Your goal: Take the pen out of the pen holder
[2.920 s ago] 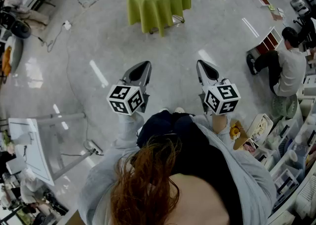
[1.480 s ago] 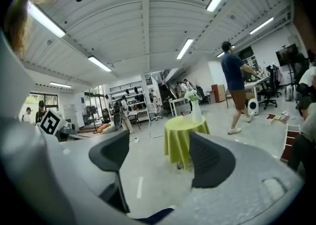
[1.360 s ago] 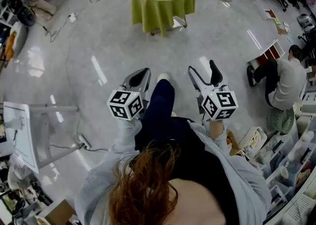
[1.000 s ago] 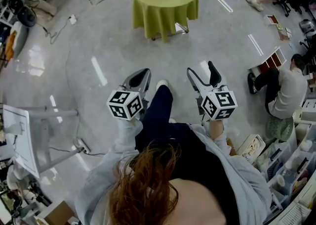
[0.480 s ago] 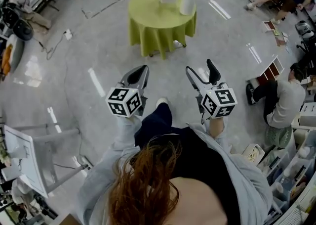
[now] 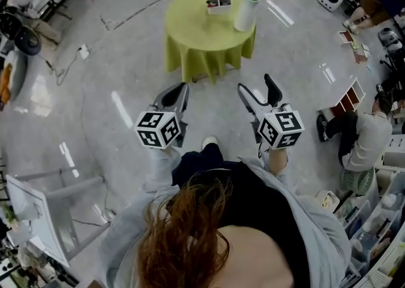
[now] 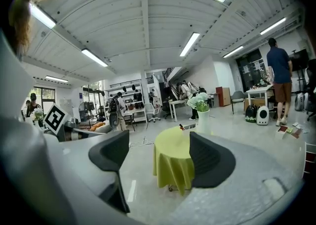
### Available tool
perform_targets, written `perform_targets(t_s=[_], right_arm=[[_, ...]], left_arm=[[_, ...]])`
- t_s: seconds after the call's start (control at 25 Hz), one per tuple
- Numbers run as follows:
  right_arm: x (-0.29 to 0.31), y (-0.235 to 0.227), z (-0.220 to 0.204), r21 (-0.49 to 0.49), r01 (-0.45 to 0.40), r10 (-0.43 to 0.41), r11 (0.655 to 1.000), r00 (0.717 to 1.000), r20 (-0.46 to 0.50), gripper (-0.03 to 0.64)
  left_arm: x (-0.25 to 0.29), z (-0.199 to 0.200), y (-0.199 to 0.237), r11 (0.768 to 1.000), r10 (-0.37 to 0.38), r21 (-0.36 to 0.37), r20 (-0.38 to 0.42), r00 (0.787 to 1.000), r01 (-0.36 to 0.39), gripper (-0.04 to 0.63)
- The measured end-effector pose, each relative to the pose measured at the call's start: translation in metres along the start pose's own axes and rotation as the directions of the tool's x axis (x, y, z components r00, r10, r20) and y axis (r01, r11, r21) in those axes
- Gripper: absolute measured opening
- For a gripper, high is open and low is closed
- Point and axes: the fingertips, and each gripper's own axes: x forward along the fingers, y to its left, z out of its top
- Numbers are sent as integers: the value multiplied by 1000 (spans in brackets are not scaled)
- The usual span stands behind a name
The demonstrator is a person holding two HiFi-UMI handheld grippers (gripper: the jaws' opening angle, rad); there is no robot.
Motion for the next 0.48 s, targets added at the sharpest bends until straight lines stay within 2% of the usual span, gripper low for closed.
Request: perform_targets(t_s=[0.28, 0.48], right_arm=[[39, -1, 2, 14, -4, 4, 1000, 1000, -7, 376], [46, 5, -10, 29, -15, 17, 999, 998, -54, 376]], left_arm=[[12, 9, 33, 1000, 8, 3, -14, 1000, -8, 15], [4, -5, 43, 999, 34, -35, -49, 998, -36, 15]])
